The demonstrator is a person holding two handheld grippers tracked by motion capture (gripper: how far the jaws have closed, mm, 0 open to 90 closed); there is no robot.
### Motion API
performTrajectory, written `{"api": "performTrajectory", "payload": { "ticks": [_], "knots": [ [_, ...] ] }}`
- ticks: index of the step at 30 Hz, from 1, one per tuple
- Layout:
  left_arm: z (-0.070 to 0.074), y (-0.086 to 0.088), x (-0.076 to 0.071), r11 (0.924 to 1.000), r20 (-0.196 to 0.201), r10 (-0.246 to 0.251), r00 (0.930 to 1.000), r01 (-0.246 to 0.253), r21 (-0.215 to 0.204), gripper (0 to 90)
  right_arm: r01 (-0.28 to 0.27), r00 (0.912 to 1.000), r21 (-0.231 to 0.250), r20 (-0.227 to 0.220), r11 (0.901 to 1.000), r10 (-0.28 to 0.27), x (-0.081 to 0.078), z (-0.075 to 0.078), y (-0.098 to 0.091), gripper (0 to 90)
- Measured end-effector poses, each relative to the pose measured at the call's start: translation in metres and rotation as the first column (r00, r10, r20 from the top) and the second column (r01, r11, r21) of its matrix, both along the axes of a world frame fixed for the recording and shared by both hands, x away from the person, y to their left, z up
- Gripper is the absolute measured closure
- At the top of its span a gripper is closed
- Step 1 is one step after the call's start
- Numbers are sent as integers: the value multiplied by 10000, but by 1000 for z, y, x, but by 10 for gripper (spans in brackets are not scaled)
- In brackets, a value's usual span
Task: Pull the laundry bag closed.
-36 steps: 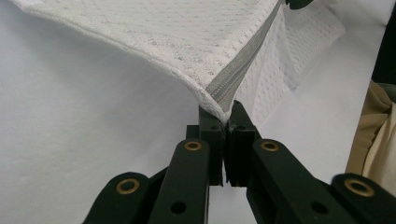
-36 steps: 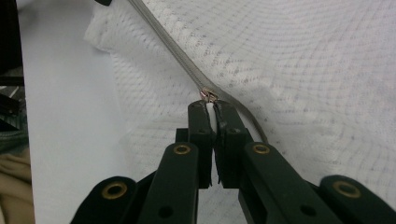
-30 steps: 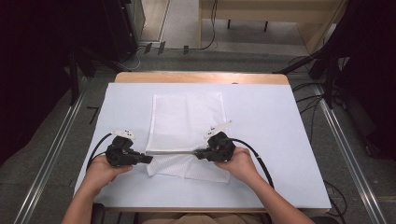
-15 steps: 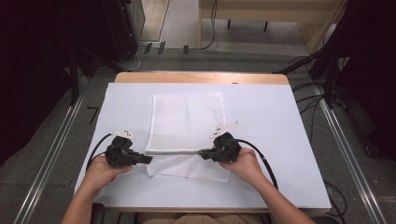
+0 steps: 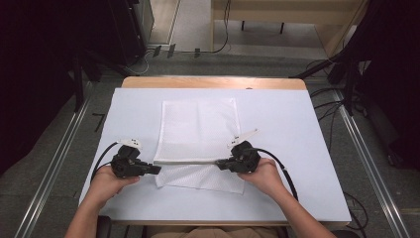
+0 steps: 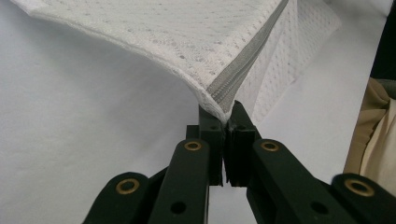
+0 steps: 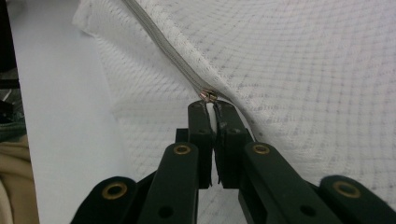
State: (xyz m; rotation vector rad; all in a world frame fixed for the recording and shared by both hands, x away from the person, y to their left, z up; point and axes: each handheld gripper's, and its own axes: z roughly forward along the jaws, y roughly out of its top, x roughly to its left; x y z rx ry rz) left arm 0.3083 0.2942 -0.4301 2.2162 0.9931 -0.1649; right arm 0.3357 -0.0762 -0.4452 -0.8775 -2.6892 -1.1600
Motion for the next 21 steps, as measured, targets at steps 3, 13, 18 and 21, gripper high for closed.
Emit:
{"api": "performTrajectory", "payload": {
  "ticks": [3,13,18,21],
  "knots": [
    [0,0,0,10000,3,-2,10000,2,18,884,60,10000,-65,-31,10000,-60,-1,0,-4,884],
    [-2,1,-1,10000,-61,-38,10000,39,32,884,223,9997,-205,-132,9995,-225,-3,-4,-20,884],
    [-2,2,-1,10000,-99,-7,10000,7,-25,884,306,9994,-264,-128,9992,-310,-3,-4,-27,883],
    [-2,4,-1,10000,-131,29,9999,-28,12,884,368,9992,-193,-116,9991,-370,-5,-1,-30,884]
  ]
}}
